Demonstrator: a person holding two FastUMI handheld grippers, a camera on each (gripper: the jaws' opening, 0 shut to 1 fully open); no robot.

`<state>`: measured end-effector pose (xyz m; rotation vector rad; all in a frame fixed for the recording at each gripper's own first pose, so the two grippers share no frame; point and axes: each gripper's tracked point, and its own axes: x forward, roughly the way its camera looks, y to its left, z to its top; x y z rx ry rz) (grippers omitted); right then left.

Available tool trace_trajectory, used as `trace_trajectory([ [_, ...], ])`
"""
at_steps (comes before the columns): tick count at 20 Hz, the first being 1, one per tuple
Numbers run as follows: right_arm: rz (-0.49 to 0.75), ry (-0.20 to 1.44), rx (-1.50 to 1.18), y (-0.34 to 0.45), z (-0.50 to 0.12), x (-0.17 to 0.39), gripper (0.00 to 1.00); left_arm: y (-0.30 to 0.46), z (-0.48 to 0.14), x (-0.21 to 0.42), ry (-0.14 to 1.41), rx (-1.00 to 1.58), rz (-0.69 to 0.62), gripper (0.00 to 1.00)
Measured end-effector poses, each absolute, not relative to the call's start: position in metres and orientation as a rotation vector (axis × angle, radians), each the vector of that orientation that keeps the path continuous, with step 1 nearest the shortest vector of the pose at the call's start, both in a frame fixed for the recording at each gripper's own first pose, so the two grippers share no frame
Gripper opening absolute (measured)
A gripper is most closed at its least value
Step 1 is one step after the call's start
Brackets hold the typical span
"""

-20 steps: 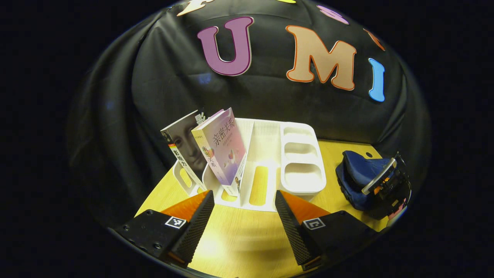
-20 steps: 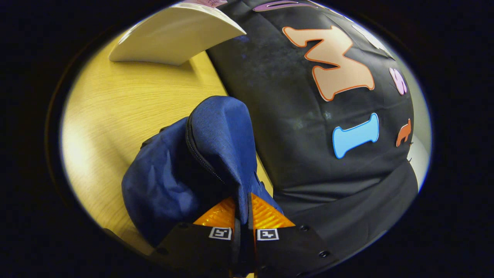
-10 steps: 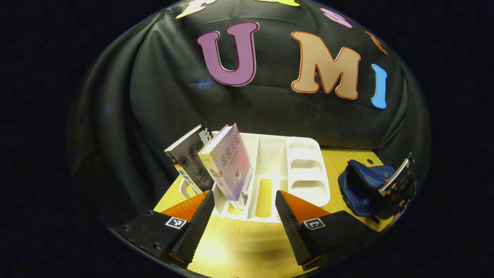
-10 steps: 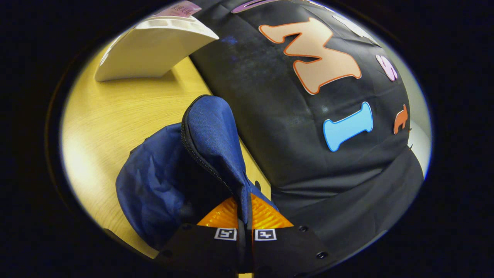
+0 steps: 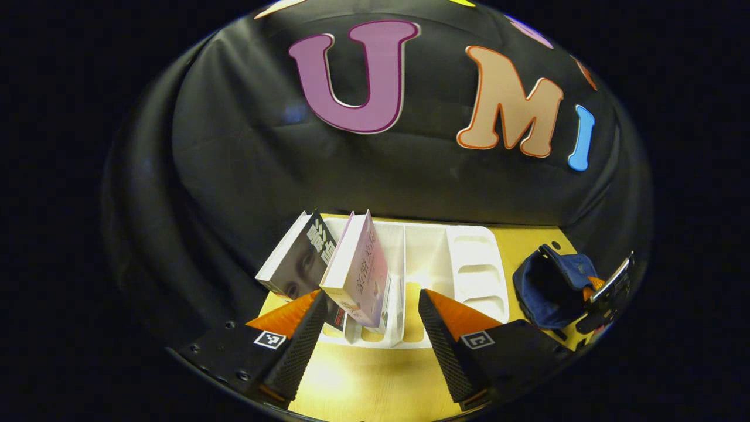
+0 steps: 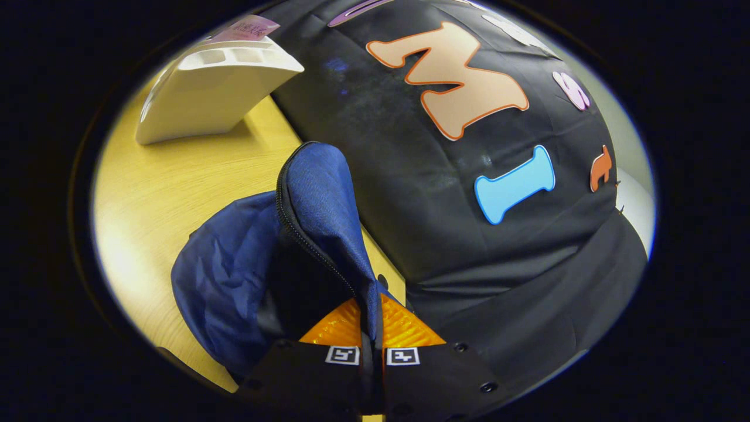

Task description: Open the schoolbag, grab two books from the bookshelf and put them into the schoolbag.

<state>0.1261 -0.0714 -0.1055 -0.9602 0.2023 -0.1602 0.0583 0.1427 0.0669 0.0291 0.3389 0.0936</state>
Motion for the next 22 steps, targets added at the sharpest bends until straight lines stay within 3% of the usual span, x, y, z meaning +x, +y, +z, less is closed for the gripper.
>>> trace_trajectory([
  [10, -0.176, 0.199, -0.914, -0.07, -0.095, 0.096, 0.0, 0.173, 0.051, 0.104, 0.694, 0.084, 0.022, 0.89],
  [12, -0.179, 0.195, -0.909, -0.068, -0.093, 0.09, 0.05, 0.171, 0.043, 0.111, 0.763, 0.065, 0.002, 0.87],
  [13, -0.18, 0.194, -0.91, -0.069, -0.093, 0.087, 0.0, 0.173, 0.04, 0.117, 0.791, 0.073, -0.003, 0.85],
  [16, -0.185, 0.195, -0.905, -0.067, -0.089, 0.077, 0.05, 0.178, 0.028, 0.134, 0.876, 0.124, -0.016, 0.82],
  [17, -0.187, 0.196, -0.905, -0.068, -0.089, 0.075, 0.0, 0.177, 0.023, 0.137, 0.911, 0.132, -0.024, 0.8],
  [19, -0.194, 0.197, -0.905, -0.067, -0.088, 0.068, 0.0, 0.177, 0.014, 0.143, 0.966, 0.139, -0.029, 0.73],
  [22, -0.202, 0.195, -0.917, -0.065, -0.089, 0.061, 0.0, 0.176, 0.0, 0.158, 1.006, 0.139, -0.04, 0.71],
])
